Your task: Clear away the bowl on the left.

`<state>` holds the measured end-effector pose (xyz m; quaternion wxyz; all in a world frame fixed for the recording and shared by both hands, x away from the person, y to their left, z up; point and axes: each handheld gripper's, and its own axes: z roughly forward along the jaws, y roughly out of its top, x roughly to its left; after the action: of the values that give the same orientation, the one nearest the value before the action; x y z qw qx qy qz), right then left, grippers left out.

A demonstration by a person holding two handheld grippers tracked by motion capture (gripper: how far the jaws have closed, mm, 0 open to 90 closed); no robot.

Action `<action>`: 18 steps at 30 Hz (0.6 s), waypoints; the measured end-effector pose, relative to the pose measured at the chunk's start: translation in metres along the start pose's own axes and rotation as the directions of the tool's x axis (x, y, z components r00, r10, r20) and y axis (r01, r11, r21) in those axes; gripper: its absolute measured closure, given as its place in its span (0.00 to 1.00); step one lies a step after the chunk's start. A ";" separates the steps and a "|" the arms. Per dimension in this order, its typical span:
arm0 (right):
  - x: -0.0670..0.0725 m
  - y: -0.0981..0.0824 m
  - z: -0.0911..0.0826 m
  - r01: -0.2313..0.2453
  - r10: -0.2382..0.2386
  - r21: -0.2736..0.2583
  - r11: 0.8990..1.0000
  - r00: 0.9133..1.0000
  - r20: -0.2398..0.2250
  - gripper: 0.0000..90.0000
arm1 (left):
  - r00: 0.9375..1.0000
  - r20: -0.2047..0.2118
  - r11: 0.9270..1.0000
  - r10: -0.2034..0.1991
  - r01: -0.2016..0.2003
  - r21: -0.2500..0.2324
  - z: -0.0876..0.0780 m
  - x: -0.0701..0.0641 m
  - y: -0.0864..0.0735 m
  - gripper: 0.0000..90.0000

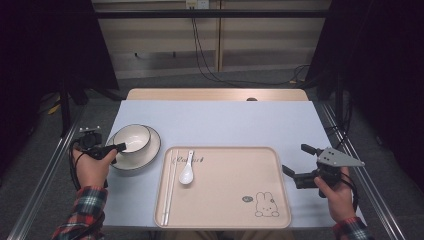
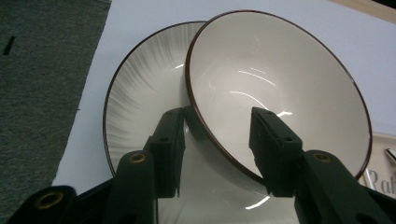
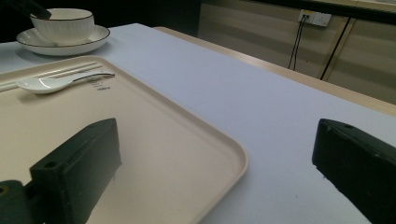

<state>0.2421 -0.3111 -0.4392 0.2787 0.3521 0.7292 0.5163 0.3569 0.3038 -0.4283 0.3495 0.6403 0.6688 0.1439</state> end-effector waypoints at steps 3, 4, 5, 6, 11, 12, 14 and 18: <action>0.000 0.000 0.000 -0.004 0.004 0.003 1.000 1.000 -0.001 0.00 | 1.000 -0.009 1.000 -0.003 0.003 0.011 0.001 0.000 0.002 0.67; 0.000 0.000 0.000 0.000 0.000 0.003 1.000 1.000 -0.002 0.00 | 1.000 -0.005 1.000 -0.008 0.008 0.013 0.002 0.000 0.002 0.68; 0.000 0.000 0.000 0.002 -0.002 0.003 1.000 1.000 0.000 0.00 | 1.000 0.001 1.000 -0.022 0.022 0.017 0.003 0.001 0.003 0.68; 0.000 0.000 0.000 0.002 -0.002 0.001 1.000 1.000 -0.001 0.00 | 0.999 0.000 0.999 -0.037 0.037 0.005 0.005 0.000 0.003 0.69; 0.001 0.000 0.002 -0.006 0.006 0.005 1.000 1.000 -0.012 0.00 | 0.999 -0.007 0.999 -0.039 0.039 0.024 0.011 0.000 0.005 0.75; 0.001 0.000 0.002 -0.009 0.009 0.006 1.000 1.000 -0.011 0.00 | 0.999 -0.008 0.999 -0.037 0.037 0.037 0.012 0.000 0.005 0.76; 0.001 0.000 0.002 -0.005 0.005 0.005 1.000 1.000 -0.009 0.00 | 0.999 -0.013 0.998 -0.041 0.042 0.053 0.018 -0.001 0.004 0.80; 0.000 0.000 0.002 -0.004 0.004 0.003 1.000 1.000 -0.010 0.00 | 0.998 -0.005 0.997 -0.068 0.068 0.046 0.025 -0.002 0.003 0.83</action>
<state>0.2437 -0.3100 -0.4403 0.2736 0.3514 0.7308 0.5173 0.3753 0.2960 -0.4443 0.3382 0.6248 0.6939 0.1173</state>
